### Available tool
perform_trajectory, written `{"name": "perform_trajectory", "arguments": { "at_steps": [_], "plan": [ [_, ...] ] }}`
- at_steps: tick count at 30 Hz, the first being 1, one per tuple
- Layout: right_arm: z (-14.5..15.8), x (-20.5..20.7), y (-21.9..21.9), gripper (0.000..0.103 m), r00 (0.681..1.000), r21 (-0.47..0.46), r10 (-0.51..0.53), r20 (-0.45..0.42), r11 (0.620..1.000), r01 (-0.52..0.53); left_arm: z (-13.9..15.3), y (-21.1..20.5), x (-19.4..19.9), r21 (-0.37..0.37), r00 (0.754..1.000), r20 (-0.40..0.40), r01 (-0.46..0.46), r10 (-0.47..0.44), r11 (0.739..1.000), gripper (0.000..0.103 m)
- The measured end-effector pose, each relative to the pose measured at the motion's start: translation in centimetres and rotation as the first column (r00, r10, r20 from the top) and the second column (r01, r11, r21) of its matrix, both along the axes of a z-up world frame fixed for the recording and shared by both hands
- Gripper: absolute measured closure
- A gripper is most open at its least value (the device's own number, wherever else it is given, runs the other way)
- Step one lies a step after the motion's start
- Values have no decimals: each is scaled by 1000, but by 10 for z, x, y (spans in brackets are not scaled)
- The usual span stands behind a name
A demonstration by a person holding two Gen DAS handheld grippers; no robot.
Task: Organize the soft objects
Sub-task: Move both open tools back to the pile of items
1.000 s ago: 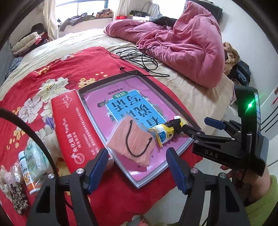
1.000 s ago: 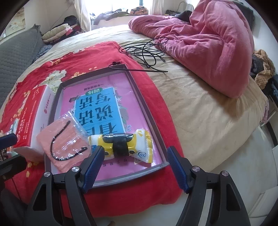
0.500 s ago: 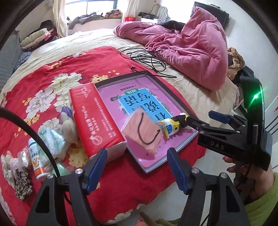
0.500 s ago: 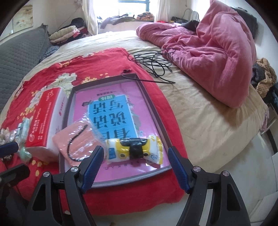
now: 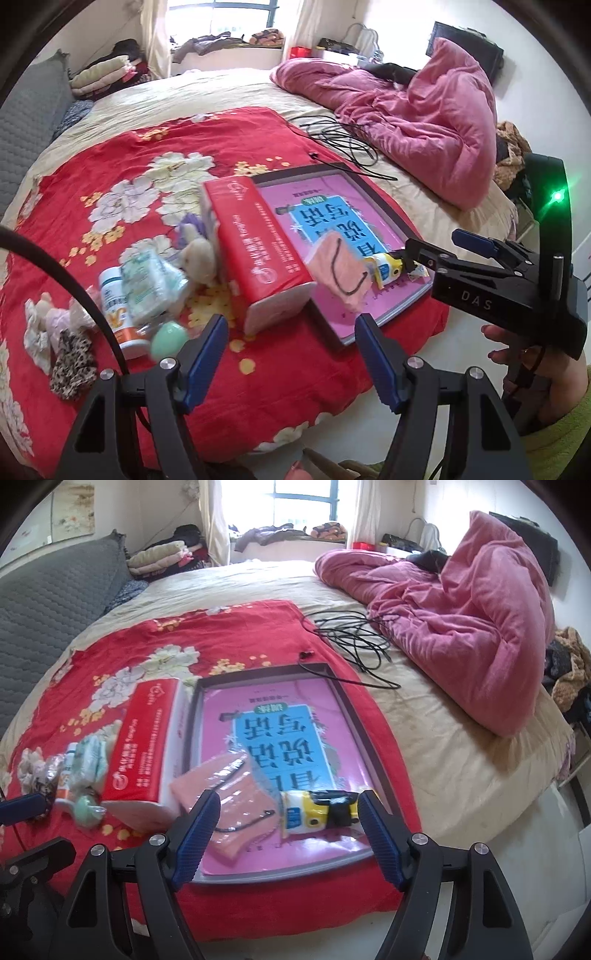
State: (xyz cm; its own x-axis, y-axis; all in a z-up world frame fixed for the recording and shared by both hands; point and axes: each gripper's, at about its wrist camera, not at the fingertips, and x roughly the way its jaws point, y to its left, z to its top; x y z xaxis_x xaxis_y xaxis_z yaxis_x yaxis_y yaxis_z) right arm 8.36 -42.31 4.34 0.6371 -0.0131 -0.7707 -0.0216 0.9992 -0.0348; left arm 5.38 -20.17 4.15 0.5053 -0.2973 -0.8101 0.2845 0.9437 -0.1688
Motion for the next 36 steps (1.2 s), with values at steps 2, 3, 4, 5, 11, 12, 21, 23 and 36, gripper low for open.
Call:
{"name": "perform_trajectory", "arguments": {
  "at_steps": [2, 3, 4, 5, 11, 12, 21, 23, 36],
  "plan": [
    [5, -2, 8, 25, 1000, 1, 11, 10, 1000, -11, 2, 10, -2, -7, 1000, -5, -16, 16, 1000, 33],
    [7, -2, 12, 25, 1000, 3, 17, 14, 1000, -17, 3, 16, -4, -10, 1000, -5, -27, 27, 1000, 33],
    [9, -3, 17, 25, 999, 3, 26, 18, 1000, -26, 4, 24, -5, -12, 999, -3, -41, 41, 999, 32],
    [11, -4, 23, 25, 999, 2, 37, 24, 999, -37, 5, 30, -7, -13, 999, 0, -51, 51, 999, 31],
    [21, -5, 56, 25, 994, 8, 97, 43, 995, -98, 11, 79, -10, -23, 990, -2, -140, 140, 990, 31],
    [23, -5, 62, 25, 993, 10, 106, 44, 994, -107, 12, 87, -11, -26, 988, 0, -153, 153, 988, 31],
    [30, -5, 118, 25, 977, 16, 207, 46, 978, -208, 14, 166, -18, -42, 956, -4, -292, 292, 955, 30],
    [30, -5, 130, 25, 971, 14, 234, 46, 972, -235, 10, 183, -21, -44, 947, -11, -321, 321, 946, 30],
    [3, -8, 207, 25, 921, 28, 389, -12, 921, -389, -27, 264, -36, -59, 887, -101, -457, 450, 888, 30]
  ]
}}
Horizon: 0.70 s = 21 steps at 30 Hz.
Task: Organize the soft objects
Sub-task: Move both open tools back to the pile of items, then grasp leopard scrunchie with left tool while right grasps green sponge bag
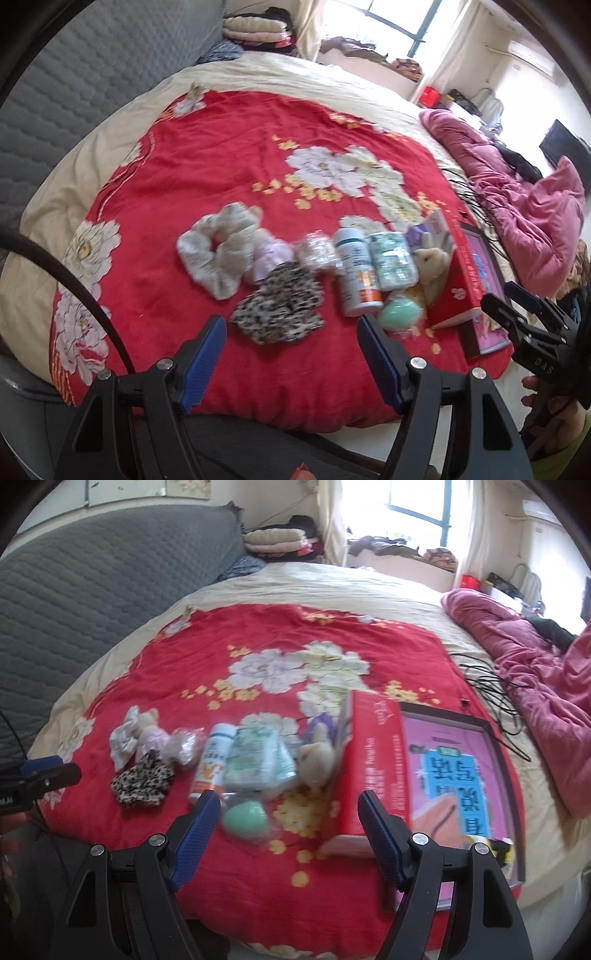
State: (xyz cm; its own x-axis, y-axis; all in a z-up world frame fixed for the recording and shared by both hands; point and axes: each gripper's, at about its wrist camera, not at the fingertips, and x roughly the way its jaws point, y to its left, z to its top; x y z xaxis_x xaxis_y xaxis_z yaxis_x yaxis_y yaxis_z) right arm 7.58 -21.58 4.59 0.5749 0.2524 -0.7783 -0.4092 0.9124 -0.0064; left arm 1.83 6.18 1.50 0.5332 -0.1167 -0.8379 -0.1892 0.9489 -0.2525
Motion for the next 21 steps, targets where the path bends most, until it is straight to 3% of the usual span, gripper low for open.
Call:
{"name": "perform_trajectory", "arguments": {
  "at_steps": [10, 21],
  "plan": [
    [-32, 0, 22, 25, 996, -1, 50, -72, 999, -50, -36, 14, 10, -51, 998, -60, 18, -21, 999, 30],
    [-74, 13, 34, 25, 984, -46, 72, -162, 996, -80, -90, 4, 46, -48, 983, -180, 24, -32, 999, 30]
  ]
}}
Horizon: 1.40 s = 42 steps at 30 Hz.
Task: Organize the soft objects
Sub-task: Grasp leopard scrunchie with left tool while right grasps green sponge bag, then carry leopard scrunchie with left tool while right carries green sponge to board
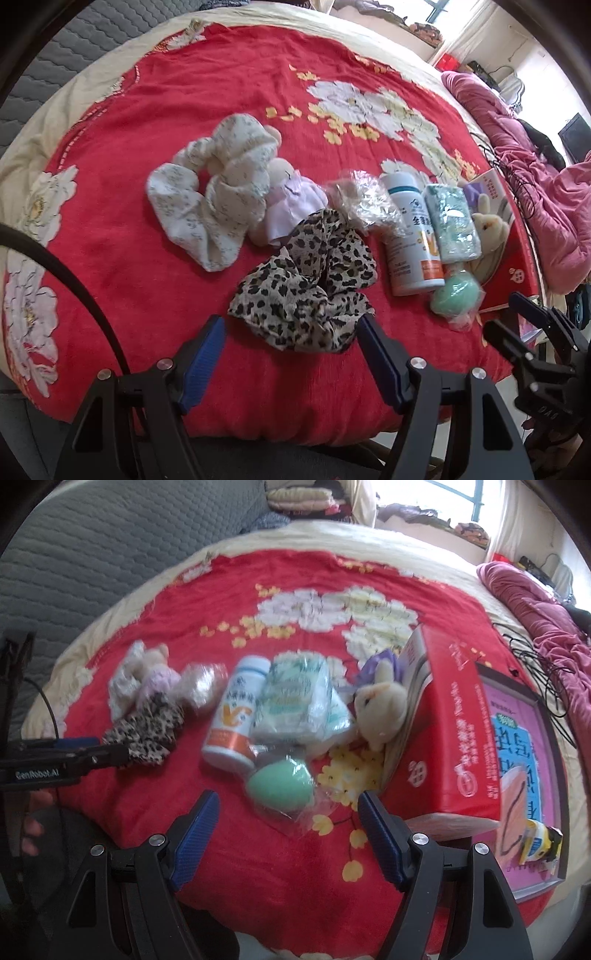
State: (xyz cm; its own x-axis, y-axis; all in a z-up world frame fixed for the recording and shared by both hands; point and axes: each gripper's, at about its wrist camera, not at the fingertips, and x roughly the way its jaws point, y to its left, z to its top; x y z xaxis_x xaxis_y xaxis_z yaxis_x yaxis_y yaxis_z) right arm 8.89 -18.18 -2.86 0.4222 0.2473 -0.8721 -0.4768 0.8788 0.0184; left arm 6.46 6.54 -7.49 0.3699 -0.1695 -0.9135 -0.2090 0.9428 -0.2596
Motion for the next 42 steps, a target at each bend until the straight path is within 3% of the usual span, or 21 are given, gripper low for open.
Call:
{"name": "perform_trajectory", "arguments": {
  "at_steps": [7, 12, 21, 23, 28, 42],
  "plan": [
    [-28, 14, 11, 25, 999, -45, 21, -35, 999, -22, -9, 2, 11, -36, 1000, -5, -18, 17, 999, 31],
    [-41, 20, 22, 25, 999, -87, 40, -32, 995, -43, -14, 7, 14, -66, 999, -12, -42, 41, 997, 38],
    [-53, 27, 30, 25, 999, -116, 46, -24, 992, -49, -16, 8, 11, -106, 999, -11, -37, 36, 994, 82],
    [-54, 28, 31, 29, 999, -113, 48, -24, 992, -50, -15, 7, 10, -115, 1000, -5, -30, 30, 993, 89],
    [-49, 27, 22, 39, 999, -33, 35, -37, 999, -36, -9, 2, 6, -114, 1000, 10, -16, 17, 993, 91],
    [2, 13, -7, 40, 1000, 87, -16, 6, 996, 16, 43, -9, -13, -61, 995, 103, 1, 5, 998, 92]
  ]
}}
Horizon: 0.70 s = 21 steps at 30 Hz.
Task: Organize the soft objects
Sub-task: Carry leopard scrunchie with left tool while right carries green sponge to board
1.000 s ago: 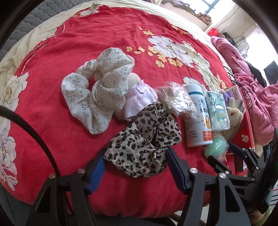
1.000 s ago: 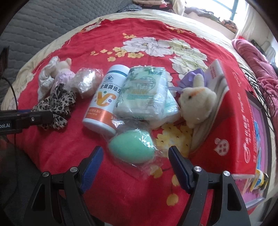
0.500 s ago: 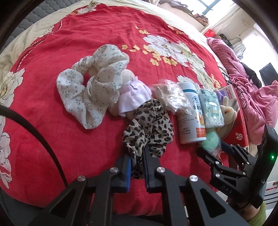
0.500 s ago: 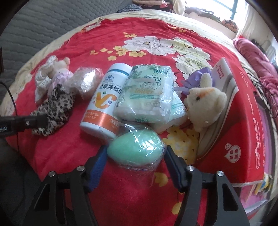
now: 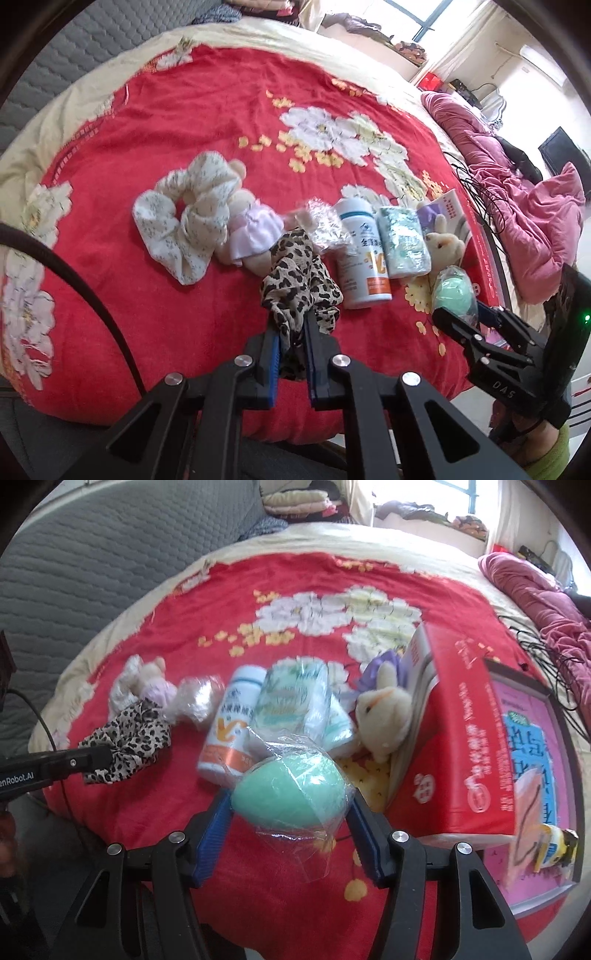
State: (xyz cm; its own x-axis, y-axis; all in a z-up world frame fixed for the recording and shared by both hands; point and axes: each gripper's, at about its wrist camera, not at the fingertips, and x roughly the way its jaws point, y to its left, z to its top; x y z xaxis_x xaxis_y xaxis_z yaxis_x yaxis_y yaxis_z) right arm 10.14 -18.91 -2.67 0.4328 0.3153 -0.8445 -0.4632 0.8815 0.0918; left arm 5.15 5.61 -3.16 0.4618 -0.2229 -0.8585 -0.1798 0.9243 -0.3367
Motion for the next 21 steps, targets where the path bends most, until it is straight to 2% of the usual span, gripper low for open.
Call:
{"name": "perform_trajectory", "arguments": {
  "at_steps": [9, 21],
  "plan": [
    [32, -12, -14, 40, 998, 45, -15, 58, 999, 12, 39, -13, -12, 32, 997, 72, 12, -14, 999, 92],
    [66, -23, -53, 40, 989, 113, -85, 120, 991, 72, 75, -45, -19, 62, 987, 146, 56, -65, 997, 92]
  ]
}}
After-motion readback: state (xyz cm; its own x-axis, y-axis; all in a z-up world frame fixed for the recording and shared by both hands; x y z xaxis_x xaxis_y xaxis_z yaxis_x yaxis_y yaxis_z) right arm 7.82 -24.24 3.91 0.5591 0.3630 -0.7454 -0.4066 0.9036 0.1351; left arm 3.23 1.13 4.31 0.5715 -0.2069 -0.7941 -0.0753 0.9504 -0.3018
